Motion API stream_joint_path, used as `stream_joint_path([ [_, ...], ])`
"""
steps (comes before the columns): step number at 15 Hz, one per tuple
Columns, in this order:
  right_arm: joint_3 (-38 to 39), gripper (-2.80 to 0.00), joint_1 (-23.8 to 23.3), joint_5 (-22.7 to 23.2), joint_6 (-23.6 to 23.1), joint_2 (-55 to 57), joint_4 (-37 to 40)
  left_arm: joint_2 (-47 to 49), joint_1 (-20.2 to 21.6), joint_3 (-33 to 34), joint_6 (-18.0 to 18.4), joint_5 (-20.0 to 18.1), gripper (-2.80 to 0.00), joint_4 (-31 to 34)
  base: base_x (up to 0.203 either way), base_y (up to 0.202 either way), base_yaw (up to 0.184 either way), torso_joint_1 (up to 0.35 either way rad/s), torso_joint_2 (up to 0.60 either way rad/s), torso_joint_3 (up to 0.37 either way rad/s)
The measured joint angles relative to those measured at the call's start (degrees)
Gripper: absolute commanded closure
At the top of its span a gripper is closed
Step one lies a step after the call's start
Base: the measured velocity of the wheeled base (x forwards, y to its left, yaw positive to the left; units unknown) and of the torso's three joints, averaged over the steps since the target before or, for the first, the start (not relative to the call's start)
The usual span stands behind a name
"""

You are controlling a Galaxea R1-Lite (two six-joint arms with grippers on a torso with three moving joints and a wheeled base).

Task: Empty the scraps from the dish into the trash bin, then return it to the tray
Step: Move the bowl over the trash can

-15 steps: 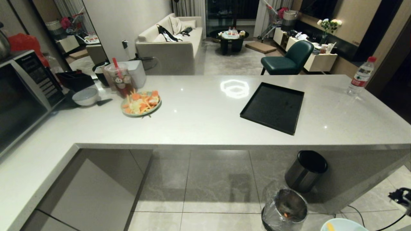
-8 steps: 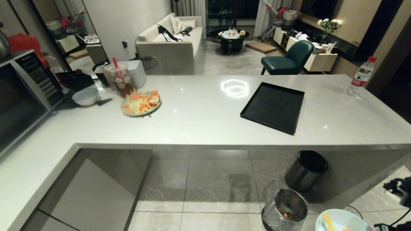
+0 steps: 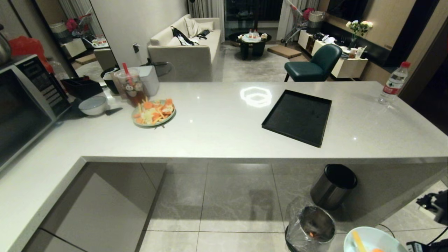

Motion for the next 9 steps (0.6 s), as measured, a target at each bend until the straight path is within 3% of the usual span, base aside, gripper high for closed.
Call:
stream_joint_path([
  [9, 0.67, 0.0, 0.02, -0.01, -0.3, -1.0, 0.15, 0.0, 0.0, 0.0, 0.0, 0.01, 0.0, -0.01, 0.0, 0.0, 0.0, 0.0, 0.0, 0.0],
])
